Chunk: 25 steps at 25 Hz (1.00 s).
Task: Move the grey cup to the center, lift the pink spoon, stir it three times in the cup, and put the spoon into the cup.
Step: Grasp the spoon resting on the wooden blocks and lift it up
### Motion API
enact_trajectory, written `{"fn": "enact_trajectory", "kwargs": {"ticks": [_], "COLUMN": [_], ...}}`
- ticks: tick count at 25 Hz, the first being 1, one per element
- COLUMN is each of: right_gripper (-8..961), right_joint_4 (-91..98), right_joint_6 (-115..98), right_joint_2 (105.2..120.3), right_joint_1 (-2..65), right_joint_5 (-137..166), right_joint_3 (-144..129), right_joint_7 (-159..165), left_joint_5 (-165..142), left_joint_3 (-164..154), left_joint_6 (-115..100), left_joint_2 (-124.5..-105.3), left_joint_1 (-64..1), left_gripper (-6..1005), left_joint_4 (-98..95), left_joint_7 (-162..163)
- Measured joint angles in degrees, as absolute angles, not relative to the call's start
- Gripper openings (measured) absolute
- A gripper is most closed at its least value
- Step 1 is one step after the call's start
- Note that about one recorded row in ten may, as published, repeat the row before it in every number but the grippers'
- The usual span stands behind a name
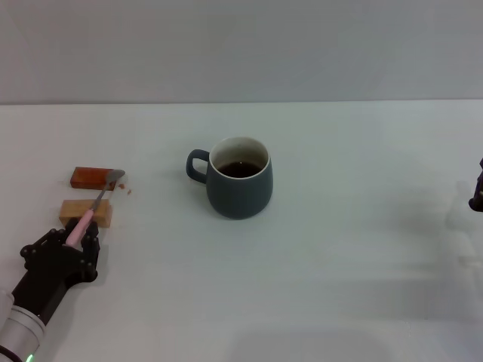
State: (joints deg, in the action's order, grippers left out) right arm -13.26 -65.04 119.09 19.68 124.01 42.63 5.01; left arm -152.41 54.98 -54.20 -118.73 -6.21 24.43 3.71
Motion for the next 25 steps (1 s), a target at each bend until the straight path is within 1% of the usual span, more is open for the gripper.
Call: {"fn": "enact_trajectory", "kwargs": {"ticks": [2,11,22,25], "right_gripper": [-1,-1,-1,-1], "right_joint_4": [-13.22,-13.22,-13.26,-13.30], "right_joint_6": [-65.04,-65.04,-65.03,-65.31], "right_joint_2": [119.09,119.09,119.09,119.09], "right_joint_1": [19.69,19.72,19.78,19.77], "right_joint_5": [124.02,124.05,124.10,124.10], "right_joint_3": [42.63,42.63,42.63,42.71], "right_joint_7": [5.01,5.01,5.01,5.00], "left_joint_5": [-152.40,-152.58,-152.91,-153.01], "left_joint_3": [54.98,54.89,54.55,54.13], "left_joint_6": [-54.31,-55.06,-57.02,-58.71], "left_joint_2": [-118.71,-118.74,-118.57,-118.12], "left_joint_1": [-6.18,-6.44,-6.43,-5.77], "left_gripper": [277,177,177,177], "left_joint_4": [24.43,23.84,24.49,26.34], "left_joint_7": [3.72,0.02,-0.23,-0.25]}}
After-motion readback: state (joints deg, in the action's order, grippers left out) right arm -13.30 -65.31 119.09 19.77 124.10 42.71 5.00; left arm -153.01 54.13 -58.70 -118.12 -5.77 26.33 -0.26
